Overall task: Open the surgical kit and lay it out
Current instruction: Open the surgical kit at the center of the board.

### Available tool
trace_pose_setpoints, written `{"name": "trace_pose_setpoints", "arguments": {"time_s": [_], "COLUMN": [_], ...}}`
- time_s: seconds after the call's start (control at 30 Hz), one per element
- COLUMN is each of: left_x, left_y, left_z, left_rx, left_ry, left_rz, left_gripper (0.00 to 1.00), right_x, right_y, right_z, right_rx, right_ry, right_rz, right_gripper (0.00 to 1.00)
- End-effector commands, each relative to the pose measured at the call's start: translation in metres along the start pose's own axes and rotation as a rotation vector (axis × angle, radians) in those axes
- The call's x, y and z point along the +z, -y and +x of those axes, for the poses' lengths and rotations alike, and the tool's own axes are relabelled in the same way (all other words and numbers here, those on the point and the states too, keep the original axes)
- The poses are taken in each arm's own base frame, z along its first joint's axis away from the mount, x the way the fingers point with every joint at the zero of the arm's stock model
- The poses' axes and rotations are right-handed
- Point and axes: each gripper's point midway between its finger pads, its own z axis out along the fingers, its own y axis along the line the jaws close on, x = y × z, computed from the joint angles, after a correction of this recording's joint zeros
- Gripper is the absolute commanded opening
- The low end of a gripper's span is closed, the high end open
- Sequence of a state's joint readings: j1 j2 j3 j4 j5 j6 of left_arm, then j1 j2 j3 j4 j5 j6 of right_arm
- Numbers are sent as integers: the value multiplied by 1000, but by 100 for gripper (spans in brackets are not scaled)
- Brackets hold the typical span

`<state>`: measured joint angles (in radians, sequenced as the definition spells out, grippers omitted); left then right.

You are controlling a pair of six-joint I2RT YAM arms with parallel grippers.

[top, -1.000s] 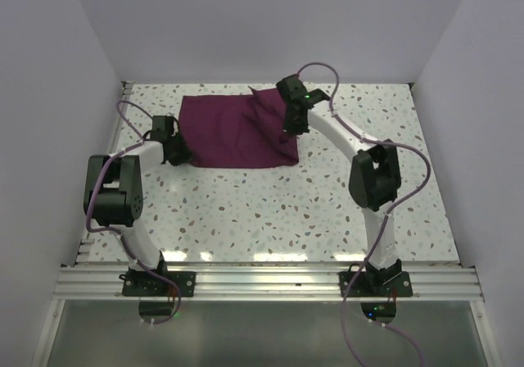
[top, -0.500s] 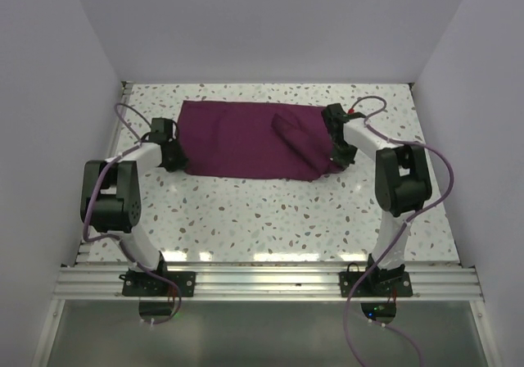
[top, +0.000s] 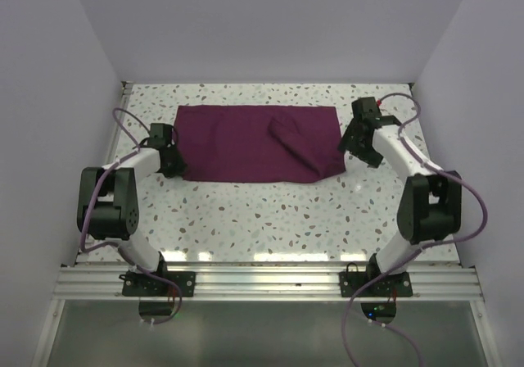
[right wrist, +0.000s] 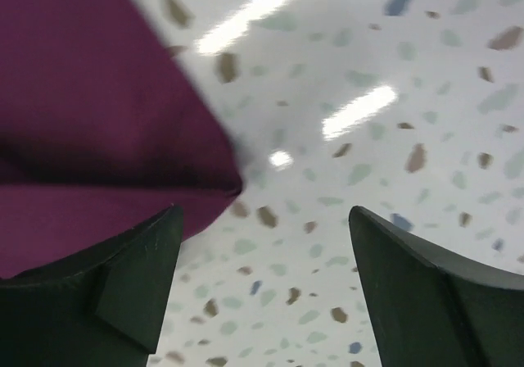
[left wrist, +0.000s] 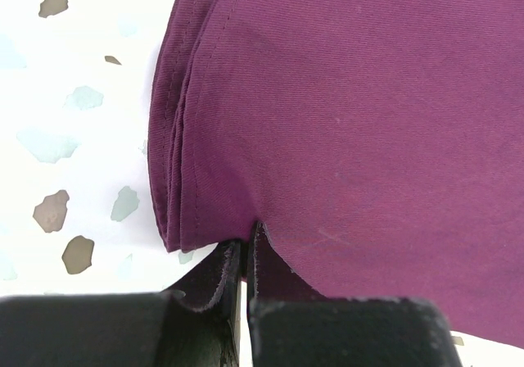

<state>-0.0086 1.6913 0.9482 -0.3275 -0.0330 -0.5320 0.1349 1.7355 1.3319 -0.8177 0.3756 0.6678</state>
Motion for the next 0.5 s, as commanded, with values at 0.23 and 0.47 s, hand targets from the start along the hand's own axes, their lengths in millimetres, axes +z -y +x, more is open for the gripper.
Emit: {"name": "trace_pose_setpoints", "arguments": {"time_s": [0.23,0.47], "left_x": [6,0], "left_y": [-17,-11], "left_z": [23,20], "left_rx": [4,15], "left_ry": [-68,-65], "left_rz": [-49,-22], "left_gripper": [14,97], "right_x": [-82,-64], "right_y": [-179,-249], "right_z": [-14,-16], "right_rx": [-254,-364], "right_ry": [27,3], "right_rz": [-753,-767], "right_gripper": [91,93]}}
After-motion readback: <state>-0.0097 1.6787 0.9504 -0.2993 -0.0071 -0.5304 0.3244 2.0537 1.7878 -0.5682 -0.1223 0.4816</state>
